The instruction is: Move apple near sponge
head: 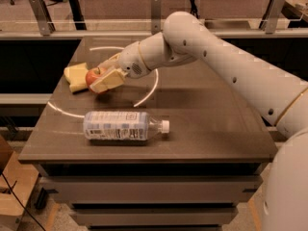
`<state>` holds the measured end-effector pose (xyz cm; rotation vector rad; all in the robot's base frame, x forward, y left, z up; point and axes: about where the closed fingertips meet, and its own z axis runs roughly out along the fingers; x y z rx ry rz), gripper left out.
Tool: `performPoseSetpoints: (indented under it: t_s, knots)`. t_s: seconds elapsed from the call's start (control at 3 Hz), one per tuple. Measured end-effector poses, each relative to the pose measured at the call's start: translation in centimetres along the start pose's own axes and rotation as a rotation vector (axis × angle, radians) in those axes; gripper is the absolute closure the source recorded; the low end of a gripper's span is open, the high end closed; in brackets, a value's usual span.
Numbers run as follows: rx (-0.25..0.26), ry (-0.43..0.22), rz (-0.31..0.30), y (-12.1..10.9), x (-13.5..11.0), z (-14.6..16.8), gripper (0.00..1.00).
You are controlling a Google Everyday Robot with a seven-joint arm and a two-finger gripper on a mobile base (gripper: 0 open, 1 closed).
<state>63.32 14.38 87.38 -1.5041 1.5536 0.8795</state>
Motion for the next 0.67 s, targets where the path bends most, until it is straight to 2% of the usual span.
performPoseSetpoints:
  t_s: [0.33, 0.67]
  knots:
    - [0.013, 0.006, 0.020, -0.40, 0.92, 0.22, 0.12]
    - [0.008, 0.006, 0.018, -0.27, 0.82, 0.45, 0.00]
